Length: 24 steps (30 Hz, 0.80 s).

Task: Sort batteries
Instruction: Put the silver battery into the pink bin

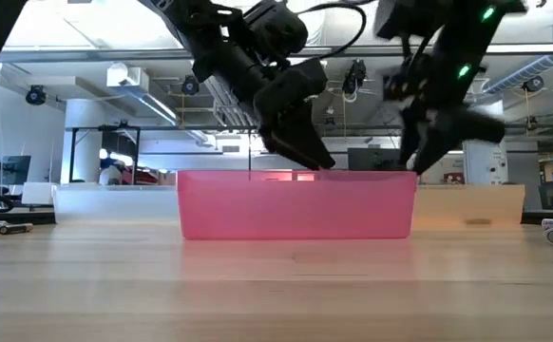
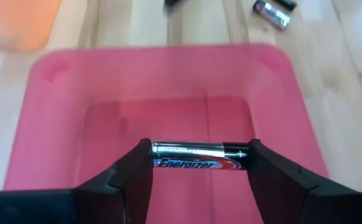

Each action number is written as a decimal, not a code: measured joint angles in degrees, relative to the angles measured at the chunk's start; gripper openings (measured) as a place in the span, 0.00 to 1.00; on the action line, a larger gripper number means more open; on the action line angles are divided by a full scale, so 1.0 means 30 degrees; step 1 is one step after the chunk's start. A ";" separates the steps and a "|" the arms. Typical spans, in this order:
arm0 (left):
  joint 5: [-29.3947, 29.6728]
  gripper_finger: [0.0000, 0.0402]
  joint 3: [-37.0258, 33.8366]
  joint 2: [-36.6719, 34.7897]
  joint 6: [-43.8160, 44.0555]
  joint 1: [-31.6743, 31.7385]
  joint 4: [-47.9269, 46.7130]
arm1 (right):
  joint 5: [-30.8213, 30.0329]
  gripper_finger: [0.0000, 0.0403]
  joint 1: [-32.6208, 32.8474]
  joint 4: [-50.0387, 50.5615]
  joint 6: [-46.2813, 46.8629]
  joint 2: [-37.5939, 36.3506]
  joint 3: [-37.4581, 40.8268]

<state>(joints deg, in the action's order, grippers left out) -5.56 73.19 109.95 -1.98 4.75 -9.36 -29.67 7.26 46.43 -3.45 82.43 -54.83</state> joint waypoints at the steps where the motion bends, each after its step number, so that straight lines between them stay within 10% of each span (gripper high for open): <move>1: 0.0000 0.50 -0.0166 0.0000 -0.0022 0.0000 -0.0013 | -0.0002 0.45 0.0290 0.0928 0.0861 -0.0310 -0.0145; 10: 0.0189 0.50 -0.1802 0.0000 -0.0019 0.0022 -0.0812 | 0.8689 0.46 0.2232 0.3877 1.5508 -0.2922 0.0708; 15: 0.0182 0.57 -0.2438 0.0000 0.1317 0.0077 -0.0694 | 1.0069 0.52 0.2892 0.3772 2.2123 -0.3314 0.1613; 24: 0.0175 0.78 -0.1987 -0.0017 0.1670 0.0109 -0.1986 | 1.1531 0.68 0.3012 0.3072 2.3787 -0.2853 0.2331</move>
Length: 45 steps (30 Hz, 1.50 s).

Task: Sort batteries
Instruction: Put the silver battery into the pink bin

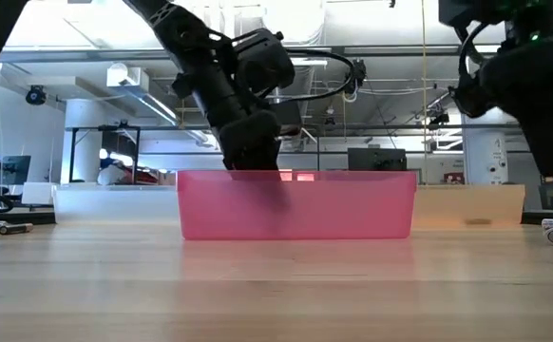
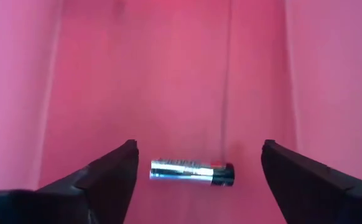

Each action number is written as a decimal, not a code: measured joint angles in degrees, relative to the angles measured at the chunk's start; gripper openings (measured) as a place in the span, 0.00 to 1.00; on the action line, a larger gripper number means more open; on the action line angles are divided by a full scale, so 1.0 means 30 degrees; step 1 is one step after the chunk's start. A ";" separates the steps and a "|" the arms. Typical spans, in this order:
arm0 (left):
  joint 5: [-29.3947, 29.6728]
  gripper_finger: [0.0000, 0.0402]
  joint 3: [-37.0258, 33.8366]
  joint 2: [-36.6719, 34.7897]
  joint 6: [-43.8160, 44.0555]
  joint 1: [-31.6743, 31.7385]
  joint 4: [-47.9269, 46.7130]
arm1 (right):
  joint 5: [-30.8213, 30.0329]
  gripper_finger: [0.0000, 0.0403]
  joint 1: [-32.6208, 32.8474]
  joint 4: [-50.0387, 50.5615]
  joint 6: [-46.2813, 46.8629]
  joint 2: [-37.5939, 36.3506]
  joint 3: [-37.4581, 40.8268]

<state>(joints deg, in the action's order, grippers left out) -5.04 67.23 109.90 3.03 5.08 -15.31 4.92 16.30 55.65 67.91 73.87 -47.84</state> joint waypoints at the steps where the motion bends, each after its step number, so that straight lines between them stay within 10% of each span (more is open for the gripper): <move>1: 0.0000 0.79 0.0258 -0.0049 -0.0016 0.0000 -0.0407 | -0.0008 0.69 0.0047 -0.0149 0.0040 0.0130 0.0032; 45: 0.0015 0.73 0.2503 -0.3961 0.0540 -0.0369 -0.1531 | -0.0347 0.76 0.0947 -0.3067 0.0310 0.5672 -0.0552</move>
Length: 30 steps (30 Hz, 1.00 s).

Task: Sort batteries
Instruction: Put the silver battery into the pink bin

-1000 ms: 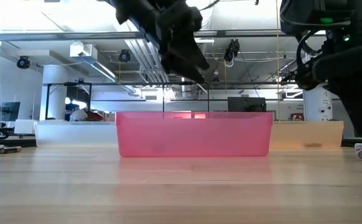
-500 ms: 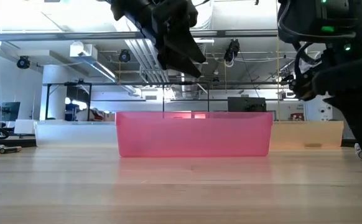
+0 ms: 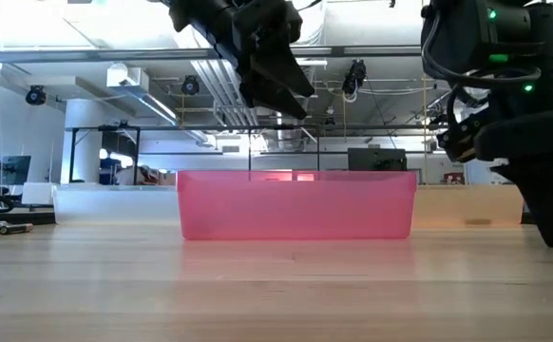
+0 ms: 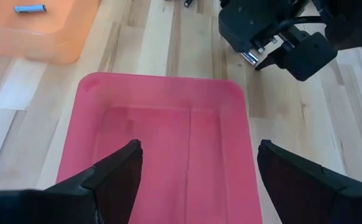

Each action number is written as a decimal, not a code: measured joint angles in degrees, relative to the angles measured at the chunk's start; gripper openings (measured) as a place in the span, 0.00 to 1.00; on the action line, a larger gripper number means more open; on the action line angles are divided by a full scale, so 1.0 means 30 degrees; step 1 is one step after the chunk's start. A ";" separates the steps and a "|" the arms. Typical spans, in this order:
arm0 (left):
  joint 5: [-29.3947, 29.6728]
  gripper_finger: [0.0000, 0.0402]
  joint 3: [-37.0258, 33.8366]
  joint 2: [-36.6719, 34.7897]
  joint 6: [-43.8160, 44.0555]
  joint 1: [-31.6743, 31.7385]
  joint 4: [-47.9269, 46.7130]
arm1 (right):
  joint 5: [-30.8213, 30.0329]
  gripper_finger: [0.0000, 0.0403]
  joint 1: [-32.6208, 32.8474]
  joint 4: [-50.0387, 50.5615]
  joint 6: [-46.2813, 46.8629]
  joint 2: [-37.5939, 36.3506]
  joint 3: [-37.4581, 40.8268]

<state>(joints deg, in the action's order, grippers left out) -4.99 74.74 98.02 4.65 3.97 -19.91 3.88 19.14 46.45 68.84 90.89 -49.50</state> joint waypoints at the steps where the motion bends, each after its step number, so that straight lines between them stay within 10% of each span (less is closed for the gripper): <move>1: 0.0000 0.73 0.0000 -0.0004 0.0099 -0.0009 0.0002 | -0.0105 0.75 0.0017 -0.0033 -0.0001 -0.0007 0.0004; 12: 0.1834 0.64 -0.0015 -0.1757 0.0415 -0.0024 -0.0528 | -0.1095 0.62 0.0248 -0.0503 -0.0977 0.0529 -0.0022; 30: 1.0456 0.59 -0.2999 -0.9275 0.7562 -0.3204 -0.6080 | -0.1327 0.57 0.0456 0.1420 -0.6817 -0.3131 -0.3318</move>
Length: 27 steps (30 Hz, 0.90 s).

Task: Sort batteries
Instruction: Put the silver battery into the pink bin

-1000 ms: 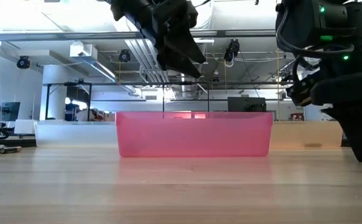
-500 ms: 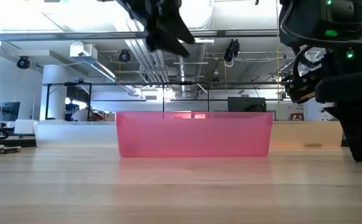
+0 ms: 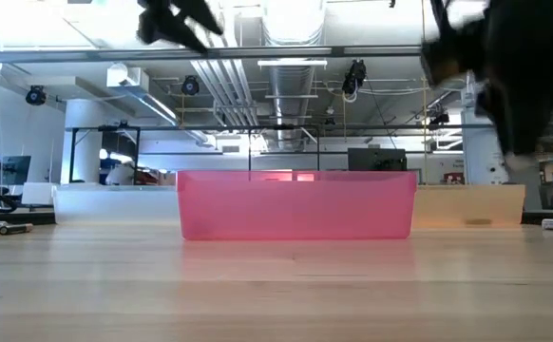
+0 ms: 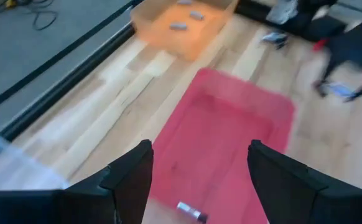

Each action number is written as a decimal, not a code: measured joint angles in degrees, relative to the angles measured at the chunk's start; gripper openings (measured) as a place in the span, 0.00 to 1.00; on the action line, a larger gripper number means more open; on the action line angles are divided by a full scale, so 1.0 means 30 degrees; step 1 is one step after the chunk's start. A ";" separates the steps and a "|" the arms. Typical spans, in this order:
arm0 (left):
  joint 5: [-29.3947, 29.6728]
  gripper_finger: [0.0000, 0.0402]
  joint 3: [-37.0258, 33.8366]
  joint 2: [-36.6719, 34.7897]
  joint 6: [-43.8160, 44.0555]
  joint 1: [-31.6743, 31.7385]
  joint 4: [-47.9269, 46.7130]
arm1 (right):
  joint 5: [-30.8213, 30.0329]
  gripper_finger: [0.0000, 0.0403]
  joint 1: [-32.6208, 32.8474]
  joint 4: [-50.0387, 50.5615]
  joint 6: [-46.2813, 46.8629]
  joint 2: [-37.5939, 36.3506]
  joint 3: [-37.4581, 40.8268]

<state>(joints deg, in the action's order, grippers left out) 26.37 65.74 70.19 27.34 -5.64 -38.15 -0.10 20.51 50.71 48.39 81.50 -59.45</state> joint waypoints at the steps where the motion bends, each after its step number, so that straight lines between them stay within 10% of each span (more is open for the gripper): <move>1: 0.0403 0.59 -0.0656 -0.0146 0.0409 -0.0033 0.0141 | -0.0341 0.56 -0.0080 -0.0194 -0.0598 -0.0162 -0.0570; 11: -0.0323 0.59 -0.5609 -0.1037 -0.0599 0.0310 0.3832 | -0.2767 0.55 -0.3045 -0.2334 -0.9348 0.4020 -0.5647; 27: 0.0010 0.58 -0.3736 -0.6346 -0.4849 0.0324 0.1952 | -0.0287 0.55 -0.8503 -0.2641 -1.2485 0.9929 -0.7825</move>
<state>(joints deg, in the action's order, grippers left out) 26.40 54.53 51.16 12.79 -4.67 -32.29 -0.96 -5.00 42.78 10.93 111.29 -82.92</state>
